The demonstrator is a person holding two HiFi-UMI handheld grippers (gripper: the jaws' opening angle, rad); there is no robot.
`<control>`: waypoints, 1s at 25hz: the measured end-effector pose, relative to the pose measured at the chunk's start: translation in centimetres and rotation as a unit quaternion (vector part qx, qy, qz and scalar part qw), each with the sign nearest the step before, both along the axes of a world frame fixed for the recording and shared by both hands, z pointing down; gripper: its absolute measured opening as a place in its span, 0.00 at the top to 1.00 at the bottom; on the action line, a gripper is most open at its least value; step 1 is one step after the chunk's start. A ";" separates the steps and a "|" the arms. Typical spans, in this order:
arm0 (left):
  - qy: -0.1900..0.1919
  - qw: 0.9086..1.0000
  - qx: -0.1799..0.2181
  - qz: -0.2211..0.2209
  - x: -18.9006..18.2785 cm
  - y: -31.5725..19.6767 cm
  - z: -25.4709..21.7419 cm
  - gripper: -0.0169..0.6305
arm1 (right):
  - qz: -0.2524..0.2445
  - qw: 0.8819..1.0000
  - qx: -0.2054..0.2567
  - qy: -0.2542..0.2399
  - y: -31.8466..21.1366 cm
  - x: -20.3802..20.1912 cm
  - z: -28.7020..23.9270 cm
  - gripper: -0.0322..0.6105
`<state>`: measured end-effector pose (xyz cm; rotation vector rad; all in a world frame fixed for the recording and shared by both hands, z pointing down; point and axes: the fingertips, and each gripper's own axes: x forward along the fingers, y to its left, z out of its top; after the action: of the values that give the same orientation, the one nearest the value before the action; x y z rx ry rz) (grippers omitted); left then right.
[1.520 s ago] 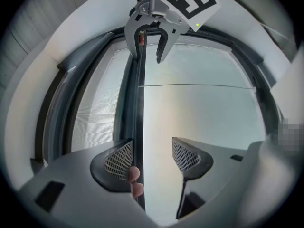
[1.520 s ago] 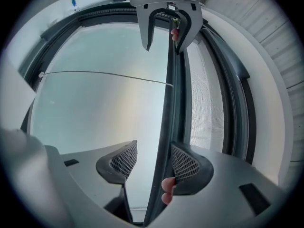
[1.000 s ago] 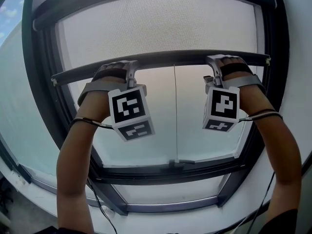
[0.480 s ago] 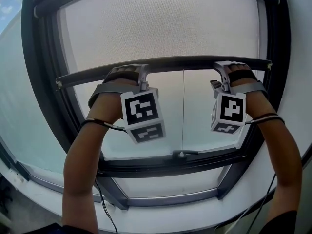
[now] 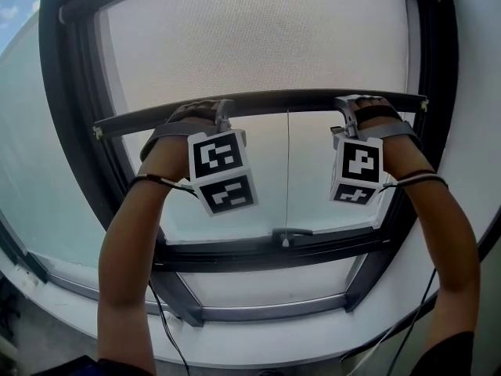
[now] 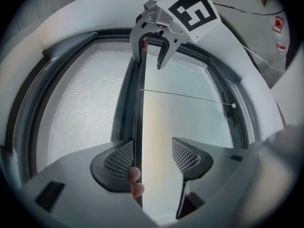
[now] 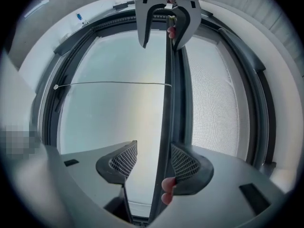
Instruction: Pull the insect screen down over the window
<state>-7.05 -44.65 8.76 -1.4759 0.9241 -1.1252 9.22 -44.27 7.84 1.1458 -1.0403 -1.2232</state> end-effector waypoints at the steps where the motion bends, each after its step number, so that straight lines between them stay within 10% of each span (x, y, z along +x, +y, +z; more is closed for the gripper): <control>1: 0.001 1.000 -0.007 -0.001 0.0 0.2 0.0 0.57 | 0.001 1.000 -0.004 0.001 0.2 0.0 0.0 0.61; 25: -0.010 0.994 -0.102 -0.034 0.0 -0.2 6.4 0.59 | 0.020 0.994 -0.108 0.014 -0.2 0.0 6.4 0.61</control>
<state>-7.04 -44.84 15.13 -1.6025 0.8717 -1.3147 9.25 -44.47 14.19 0.9741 -1.0942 -1.0638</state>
